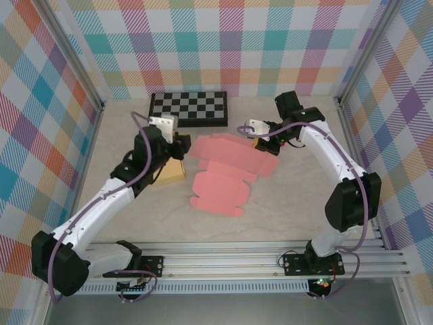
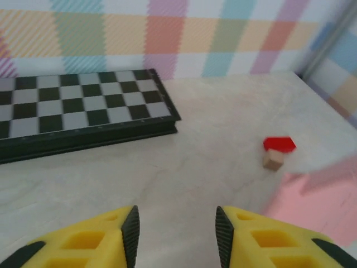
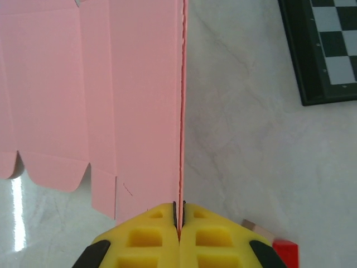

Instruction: Fold the paper box

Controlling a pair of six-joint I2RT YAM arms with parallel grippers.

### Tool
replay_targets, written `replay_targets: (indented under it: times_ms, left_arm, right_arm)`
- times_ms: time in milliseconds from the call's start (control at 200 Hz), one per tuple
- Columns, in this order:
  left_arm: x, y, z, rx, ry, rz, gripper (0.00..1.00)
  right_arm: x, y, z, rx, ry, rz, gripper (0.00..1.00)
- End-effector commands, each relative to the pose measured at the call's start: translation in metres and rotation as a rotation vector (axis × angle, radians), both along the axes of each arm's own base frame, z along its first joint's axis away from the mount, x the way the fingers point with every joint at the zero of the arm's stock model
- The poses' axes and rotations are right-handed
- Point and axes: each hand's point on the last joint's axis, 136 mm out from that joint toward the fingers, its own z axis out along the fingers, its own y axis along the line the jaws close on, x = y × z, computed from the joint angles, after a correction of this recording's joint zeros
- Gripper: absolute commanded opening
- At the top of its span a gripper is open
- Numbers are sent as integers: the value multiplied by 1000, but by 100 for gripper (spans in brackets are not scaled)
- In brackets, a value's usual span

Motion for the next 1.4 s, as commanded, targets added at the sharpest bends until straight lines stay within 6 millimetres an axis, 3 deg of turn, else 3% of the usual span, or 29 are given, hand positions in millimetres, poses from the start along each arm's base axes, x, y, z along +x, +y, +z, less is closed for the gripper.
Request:
replay_targets:
  times_ms: [0, 110, 195, 280, 365, 445, 550, 650, 770, 1055, 1400]
  left_arm:
    - [-7, 4, -1, -192, 265, 117, 52]
    - [5, -17, 13, -283, 351, 93, 56]
    - [20, -32, 20, -296, 348, 60, 50]
    - [34, -49, 14, -193, 326, -33, 47]
    - [39, -65, -9, -16, 314, -161, 42]
    - [30, -78, -35, 130, 274, -315, 38]
    - [10, -90, -53, 252, 126, -516, 31]
    - [-2, -96, -41, 266, -30, -607, 32]
    - [-7, -104, -30, 238, -27, -647, 33]
    - [-26, -112, -45, 280, 0, -719, 36]
    - [-42, -129, -52, 246, 37, -836, 38]
  right_arm:
    - [6, 0, 1, -65, -87, 10, 0]
    - [1, 9, -3, -96, -85, 36, 0]
    - [-4, 14, -2, -90, -74, 53, 0]
    - [-9, 17, 0, -70, -61, 70, 0]
    - [-14, 19, 3, -55, -51, 88, 0]
    - [-20, 19, 3, -51, -46, 113, 0]
    - [-28, 20, 4, -43, -36, 153, 0]
    - [-29, 21, 6, -38, -31, 159, 0]
    - [-27, 22, 7, -38, -22, 152, 0]
    - [-24, 14, 0, -86, -41, 132, 0]
    - [-27, 18, 9, -45, -28, 128, 0]
